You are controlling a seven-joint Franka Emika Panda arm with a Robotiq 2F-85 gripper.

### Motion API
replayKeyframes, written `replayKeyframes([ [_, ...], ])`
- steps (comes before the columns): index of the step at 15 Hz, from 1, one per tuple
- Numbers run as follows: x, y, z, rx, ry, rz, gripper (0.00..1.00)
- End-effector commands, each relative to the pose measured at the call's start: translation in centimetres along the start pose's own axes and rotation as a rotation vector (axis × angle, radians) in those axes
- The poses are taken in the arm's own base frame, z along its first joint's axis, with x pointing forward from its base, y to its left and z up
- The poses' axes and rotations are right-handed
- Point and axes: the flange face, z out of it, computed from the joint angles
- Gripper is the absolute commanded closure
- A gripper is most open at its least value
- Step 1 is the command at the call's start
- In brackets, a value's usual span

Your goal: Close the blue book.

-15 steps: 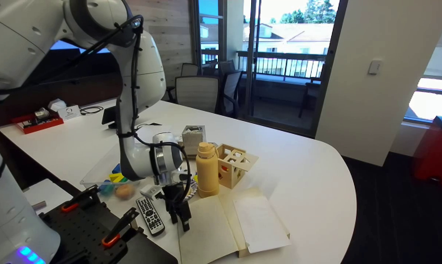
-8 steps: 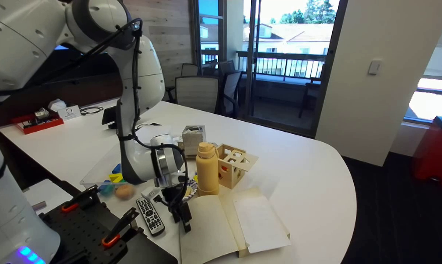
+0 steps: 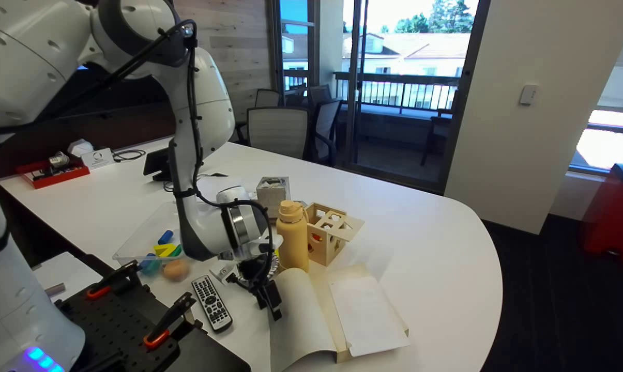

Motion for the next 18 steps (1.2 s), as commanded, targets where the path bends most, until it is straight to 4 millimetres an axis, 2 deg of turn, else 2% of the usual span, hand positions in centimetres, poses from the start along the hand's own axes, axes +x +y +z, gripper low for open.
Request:
replayKeyframes([
  [1, 2.0, 0.9, -1.2, -0.009, 0.069, 0.025, 0.00],
  [4, 3.2, 1.2, -1.4, -0.028, 0.096, 0.025, 0.00],
  [11, 6.3, 2.8, -3.9, -0.043, 0.184, 0.043, 0.00],
  [14, 7.9, 4.4, -5.1, -0.037, 0.225, 0.075, 0.00],
  [18, 10.2, 7.6, -6.9, -0.007, 0.284, 0.118, 0.00],
])
